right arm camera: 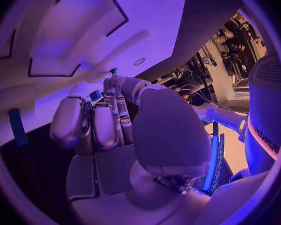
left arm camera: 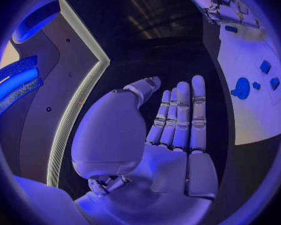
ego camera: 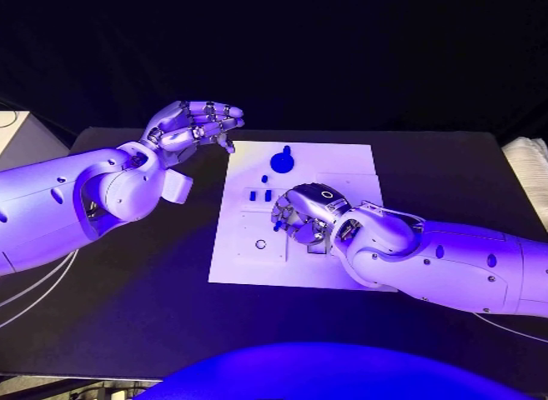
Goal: Assemble the parts on the task board
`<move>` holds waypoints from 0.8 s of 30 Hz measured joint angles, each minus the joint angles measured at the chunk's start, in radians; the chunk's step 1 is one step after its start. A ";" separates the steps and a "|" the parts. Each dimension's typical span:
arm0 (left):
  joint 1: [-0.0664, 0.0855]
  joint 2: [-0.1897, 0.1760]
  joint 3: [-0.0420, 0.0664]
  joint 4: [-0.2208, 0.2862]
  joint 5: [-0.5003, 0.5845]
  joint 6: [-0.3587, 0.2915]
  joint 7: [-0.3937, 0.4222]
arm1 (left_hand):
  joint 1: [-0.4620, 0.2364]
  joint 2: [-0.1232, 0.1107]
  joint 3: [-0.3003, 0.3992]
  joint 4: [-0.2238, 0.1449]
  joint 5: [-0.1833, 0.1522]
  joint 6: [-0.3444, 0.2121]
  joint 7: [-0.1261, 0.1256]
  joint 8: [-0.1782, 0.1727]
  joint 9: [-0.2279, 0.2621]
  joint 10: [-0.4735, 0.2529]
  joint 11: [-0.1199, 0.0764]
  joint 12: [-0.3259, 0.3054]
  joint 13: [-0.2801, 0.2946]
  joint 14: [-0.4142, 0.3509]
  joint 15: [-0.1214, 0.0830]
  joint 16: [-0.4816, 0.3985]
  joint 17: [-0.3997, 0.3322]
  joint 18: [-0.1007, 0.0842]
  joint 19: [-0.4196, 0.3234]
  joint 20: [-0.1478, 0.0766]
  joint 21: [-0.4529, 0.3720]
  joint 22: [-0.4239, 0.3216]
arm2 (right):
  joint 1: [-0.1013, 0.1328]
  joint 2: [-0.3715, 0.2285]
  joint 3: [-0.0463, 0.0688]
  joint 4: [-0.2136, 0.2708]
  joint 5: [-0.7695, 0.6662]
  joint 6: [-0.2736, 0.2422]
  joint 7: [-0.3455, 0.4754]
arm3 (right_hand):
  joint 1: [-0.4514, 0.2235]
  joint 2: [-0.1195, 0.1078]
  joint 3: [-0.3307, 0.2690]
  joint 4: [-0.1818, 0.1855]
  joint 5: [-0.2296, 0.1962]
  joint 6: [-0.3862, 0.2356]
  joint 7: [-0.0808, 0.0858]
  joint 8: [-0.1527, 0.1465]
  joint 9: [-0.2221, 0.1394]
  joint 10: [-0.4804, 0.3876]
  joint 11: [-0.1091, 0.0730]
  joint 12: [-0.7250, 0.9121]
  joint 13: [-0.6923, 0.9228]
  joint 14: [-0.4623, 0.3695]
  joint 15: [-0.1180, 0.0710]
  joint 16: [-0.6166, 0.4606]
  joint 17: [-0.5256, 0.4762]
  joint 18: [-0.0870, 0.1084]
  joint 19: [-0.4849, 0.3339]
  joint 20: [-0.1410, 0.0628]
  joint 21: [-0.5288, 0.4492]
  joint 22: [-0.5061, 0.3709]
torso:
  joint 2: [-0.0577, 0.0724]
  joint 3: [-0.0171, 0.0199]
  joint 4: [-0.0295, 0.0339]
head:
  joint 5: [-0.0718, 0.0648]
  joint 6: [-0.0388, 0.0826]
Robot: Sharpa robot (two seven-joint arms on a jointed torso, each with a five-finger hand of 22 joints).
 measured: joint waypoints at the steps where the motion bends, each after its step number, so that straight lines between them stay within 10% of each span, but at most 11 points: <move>1: 0.000 0.000 0.000 0.000 0.000 0.000 0.000 | 0.000 0.000 0.000 0.000 0.000 0.000 0.000 0.000 0.000 0.000 0.000 0.000 0.000 0.000 0.000 0.000 0.000 0.000 0.000 0.000 0.000 0.000 | 0.000 0.000 0.000 -0.001 -0.001 0.001 -0.001 | 0.000 0.000 0.000 0.000 0.000 -0.001 -0.001 0.000 0.000 0.000 0.000 0.000 0.000 0.000 0.000 0.000 0.000 0.000 0.000 0.000 0.000 0.000 | 0.000 0.0000 0.0000 | 0.000 0.000; 19: 0.000 -0.001 0.000 0.000 0.000 0.001 -0.005 | 0.000 0.000 -0.003 -0.003 0.000 0.000 0.000 0.000 0.000 -0.007 0.000 -0.004 -0.001 0.000 0.000 -0.004 0.000 0.000 0.000 0.000 0.000 0.000 | -0.001 0.016 -0.006 -0.018 -0.021 0.020 -0.002 | -0.033 -0.018 -0.006 -0.005 0.004 -0.025 0.011 -0.008 0.008 0.005 -0.019 -0.004 0.003 0.000 0.000 -0.004 -0.021 0.000 -0.010 0.002 -0.014 -0.012 | 0.000 -0.0003 -0.0006 | -0.001 0.000; 24: 0.000 -0.001 0.000 0.000 0.001 0.001 -0.006 | 0.000 0.000 -0.003 -0.003 0.000 0.000 0.000 0.000 0.000 -0.007 0.000 -0.004 -0.002 0.000 0.000 -0.004 0.000 0.000 0.000 0.000 0.000 -0.001 | -0.002 0.016 -0.007 -0.018 -0.021 0.026 0.005 | -0.074 -0.034 -0.020 0.006 0.014 -0.052 0.020 -0.025 0.003 -0.049 0.001 -0.005 -0.006 0.001 0.005 0.001 -0.020 0.001 -0.018 0.011 -0.019 -0.014 | 0.000 -0.0005 -0.0007 | -0.001 0.000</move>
